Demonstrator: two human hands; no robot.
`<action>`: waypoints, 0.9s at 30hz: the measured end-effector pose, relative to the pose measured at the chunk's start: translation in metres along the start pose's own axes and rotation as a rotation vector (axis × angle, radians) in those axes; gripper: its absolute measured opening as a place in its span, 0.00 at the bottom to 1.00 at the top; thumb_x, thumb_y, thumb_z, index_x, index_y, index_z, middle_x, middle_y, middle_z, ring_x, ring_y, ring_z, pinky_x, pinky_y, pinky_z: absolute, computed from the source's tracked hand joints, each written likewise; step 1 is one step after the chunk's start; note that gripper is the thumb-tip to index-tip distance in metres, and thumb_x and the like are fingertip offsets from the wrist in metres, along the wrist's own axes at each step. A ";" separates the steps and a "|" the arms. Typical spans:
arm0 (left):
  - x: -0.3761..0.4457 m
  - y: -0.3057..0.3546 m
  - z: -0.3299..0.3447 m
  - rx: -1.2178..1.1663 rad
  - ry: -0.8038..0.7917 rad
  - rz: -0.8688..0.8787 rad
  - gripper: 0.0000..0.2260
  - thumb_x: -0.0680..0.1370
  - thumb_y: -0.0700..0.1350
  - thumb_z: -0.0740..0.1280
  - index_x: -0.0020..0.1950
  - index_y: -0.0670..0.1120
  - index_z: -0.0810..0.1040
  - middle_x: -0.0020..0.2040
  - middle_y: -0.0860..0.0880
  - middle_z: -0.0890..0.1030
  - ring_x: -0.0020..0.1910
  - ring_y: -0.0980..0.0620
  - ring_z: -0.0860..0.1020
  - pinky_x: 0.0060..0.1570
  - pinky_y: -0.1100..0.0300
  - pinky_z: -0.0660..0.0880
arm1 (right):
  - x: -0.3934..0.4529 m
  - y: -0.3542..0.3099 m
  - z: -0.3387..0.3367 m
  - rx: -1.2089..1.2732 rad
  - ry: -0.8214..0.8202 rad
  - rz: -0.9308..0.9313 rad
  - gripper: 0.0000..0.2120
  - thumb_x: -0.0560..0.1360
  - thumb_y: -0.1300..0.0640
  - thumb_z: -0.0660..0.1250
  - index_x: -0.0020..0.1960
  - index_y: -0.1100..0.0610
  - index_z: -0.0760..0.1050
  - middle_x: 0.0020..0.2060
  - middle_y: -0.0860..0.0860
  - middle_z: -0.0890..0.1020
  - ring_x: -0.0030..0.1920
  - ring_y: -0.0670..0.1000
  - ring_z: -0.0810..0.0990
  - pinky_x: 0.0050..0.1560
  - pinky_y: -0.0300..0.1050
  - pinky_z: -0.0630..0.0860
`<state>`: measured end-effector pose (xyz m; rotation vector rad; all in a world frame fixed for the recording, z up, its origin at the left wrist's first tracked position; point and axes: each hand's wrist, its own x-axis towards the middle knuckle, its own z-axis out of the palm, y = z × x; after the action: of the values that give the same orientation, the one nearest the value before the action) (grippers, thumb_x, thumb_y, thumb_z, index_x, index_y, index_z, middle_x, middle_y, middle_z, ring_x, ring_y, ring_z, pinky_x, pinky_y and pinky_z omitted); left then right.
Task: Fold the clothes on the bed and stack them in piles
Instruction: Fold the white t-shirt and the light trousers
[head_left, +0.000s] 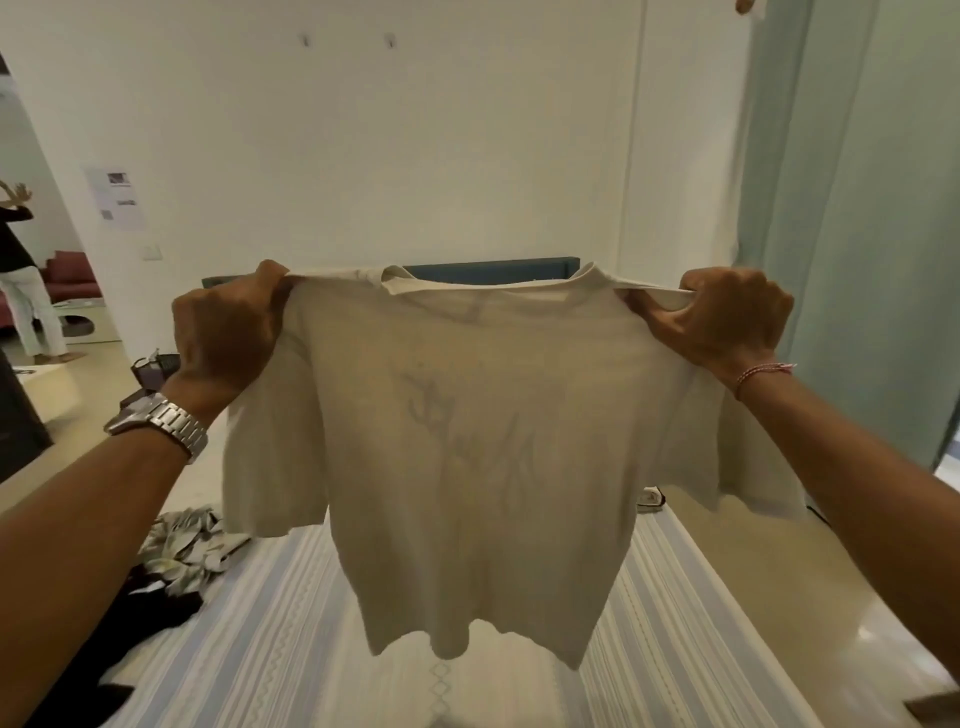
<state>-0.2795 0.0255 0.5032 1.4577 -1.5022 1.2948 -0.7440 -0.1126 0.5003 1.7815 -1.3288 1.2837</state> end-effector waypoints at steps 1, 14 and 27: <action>-0.004 -0.001 -0.003 0.005 -0.016 0.034 0.18 0.87 0.54 0.54 0.52 0.43 0.77 0.31 0.39 0.79 0.27 0.37 0.77 0.27 0.51 0.68 | -0.004 0.004 -0.001 -0.007 -0.006 -0.004 0.39 0.68 0.18 0.59 0.25 0.55 0.65 0.20 0.52 0.66 0.24 0.53 0.68 0.32 0.37 0.51; -0.090 -0.011 0.114 -0.060 -0.431 0.222 0.16 0.83 0.53 0.55 0.48 0.44 0.75 0.32 0.41 0.79 0.24 0.38 0.77 0.25 0.54 0.66 | -0.069 0.018 0.134 -0.039 -0.356 -0.024 0.44 0.64 0.14 0.50 0.24 0.55 0.70 0.19 0.50 0.68 0.22 0.52 0.67 0.31 0.36 0.62; -0.357 0.014 0.422 -0.114 -1.099 0.251 0.06 0.83 0.49 0.63 0.53 0.47 0.74 0.34 0.48 0.77 0.26 0.45 0.73 0.27 0.54 0.67 | -0.311 0.044 0.448 -0.206 -0.886 0.026 0.47 0.65 0.14 0.41 0.23 0.55 0.70 0.18 0.49 0.69 0.20 0.49 0.68 0.28 0.40 0.72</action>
<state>-0.1664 -0.2626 0.0449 2.0820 -2.4364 0.4422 -0.6397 -0.3898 0.0401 2.2689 -1.8397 0.2949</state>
